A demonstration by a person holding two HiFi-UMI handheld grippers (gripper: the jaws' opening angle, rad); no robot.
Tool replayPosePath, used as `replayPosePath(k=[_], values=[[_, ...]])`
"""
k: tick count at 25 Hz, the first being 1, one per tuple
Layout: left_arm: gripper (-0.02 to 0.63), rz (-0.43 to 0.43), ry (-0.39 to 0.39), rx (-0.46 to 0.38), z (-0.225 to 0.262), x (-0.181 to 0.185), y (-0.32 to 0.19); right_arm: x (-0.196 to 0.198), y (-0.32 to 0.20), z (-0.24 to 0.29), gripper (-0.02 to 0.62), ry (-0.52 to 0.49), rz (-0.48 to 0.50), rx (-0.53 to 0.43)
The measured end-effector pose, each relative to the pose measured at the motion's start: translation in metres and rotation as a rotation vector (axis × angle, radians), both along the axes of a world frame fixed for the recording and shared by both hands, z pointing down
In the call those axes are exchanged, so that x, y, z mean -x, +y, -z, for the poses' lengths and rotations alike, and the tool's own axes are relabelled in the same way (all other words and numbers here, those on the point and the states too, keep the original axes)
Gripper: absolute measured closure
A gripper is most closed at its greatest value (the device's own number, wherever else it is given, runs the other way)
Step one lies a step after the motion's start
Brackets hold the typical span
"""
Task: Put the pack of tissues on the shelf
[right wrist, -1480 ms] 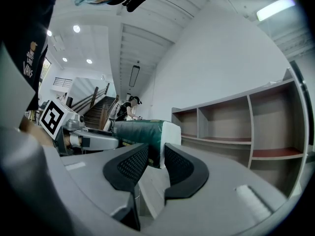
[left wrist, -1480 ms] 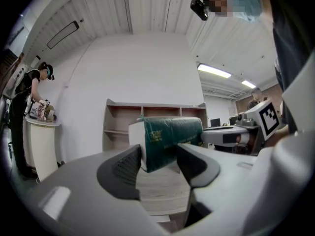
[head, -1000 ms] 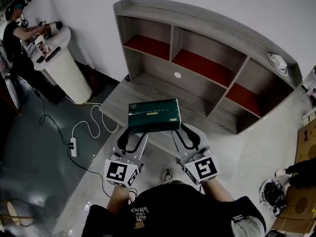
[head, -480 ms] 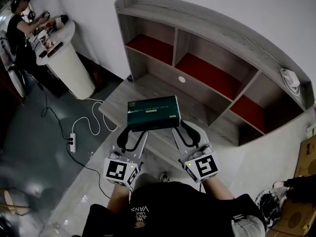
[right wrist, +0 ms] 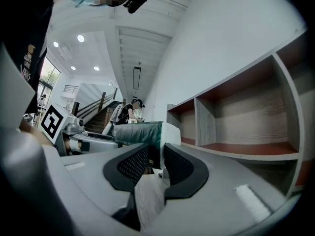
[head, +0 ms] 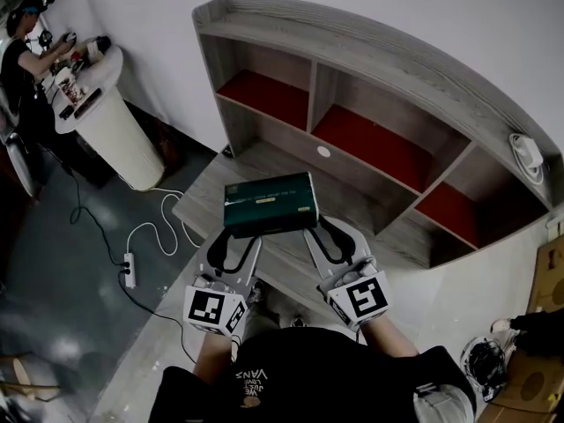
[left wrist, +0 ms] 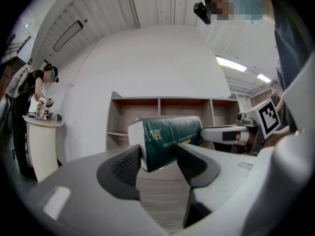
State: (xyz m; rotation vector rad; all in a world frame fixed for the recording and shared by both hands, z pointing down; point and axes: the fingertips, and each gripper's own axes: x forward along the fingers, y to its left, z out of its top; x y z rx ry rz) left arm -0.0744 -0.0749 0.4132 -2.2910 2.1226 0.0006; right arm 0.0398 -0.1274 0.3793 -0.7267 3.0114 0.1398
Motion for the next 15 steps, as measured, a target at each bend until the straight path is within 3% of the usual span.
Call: replayPosePath(k=[15], values=[[0.353,-0.138,-0.02,0.007,0.012,0.08,-0.086,0.074,-0.071,0.009,0.495,0.009,-0.132,0.008]])
